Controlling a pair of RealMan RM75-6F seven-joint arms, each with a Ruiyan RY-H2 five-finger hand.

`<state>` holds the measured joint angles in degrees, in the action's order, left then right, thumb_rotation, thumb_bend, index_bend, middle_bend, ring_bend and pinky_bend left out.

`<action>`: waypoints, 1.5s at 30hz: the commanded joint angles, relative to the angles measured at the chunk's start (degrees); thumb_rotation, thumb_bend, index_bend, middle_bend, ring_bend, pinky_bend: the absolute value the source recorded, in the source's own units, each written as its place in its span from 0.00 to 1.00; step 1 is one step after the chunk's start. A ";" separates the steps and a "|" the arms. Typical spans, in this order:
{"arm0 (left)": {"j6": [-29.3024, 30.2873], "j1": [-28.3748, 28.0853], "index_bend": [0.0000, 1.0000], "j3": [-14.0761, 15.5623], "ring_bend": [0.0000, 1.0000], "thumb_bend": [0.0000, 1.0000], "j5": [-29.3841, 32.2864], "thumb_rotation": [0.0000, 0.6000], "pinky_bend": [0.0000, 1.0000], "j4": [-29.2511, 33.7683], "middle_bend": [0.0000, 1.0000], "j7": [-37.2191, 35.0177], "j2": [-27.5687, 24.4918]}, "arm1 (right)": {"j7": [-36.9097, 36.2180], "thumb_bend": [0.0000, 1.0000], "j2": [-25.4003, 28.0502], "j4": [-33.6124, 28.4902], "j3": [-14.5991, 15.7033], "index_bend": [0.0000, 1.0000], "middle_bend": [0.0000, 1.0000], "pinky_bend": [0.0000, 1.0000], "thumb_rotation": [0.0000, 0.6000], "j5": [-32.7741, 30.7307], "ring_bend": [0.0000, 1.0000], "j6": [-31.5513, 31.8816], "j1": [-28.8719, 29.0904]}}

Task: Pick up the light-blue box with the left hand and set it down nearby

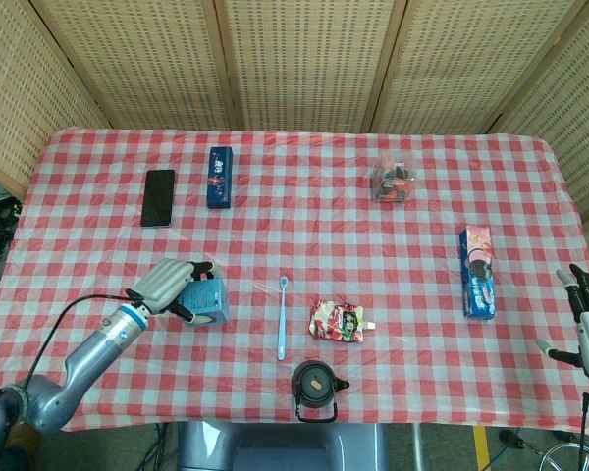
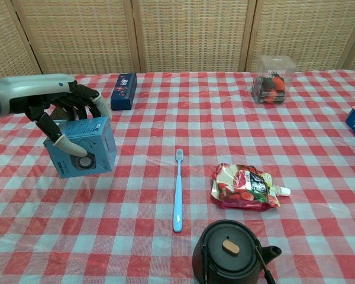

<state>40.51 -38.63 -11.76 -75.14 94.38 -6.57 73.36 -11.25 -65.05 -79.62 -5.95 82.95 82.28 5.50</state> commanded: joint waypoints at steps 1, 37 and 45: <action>-15.21 -7.70 0.57 -2.91 0.50 0.00 3.43 1.00 0.53 0.24 0.43 -11.90 -5.40 | 0.46 0.00 -0.15 -0.12 -0.07 0.00 0.00 0.00 1.00 -0.23 0.00 -0.28 0.17; -9.52 -10.39 0.00 -5.27 0.00 0.00 -2.19 1.00 0.00 -18.23 0.00 -21.86 6.69 | 1.67 0.00 -1.05 0.80 -0.48 0.00 0.00 0.00 1.00 -2.62 0.00 -3.33 1.21; -6.90 -9.19 0.00 -1.13 0.00 0.00 -3.29 1.00 0.00 -17.04 0.00 -17.67 4.74 | 1.43 0.00 -0.75 0.32 -0.37 0.00 0.00 0.00 1.00 -2.13 0.00 -2.74 1.03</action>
<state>33.05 -48.18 -13.40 -78.20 77.05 -24.67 78.46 -9.81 -65.82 -79.30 -6.32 80.82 79.53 6.53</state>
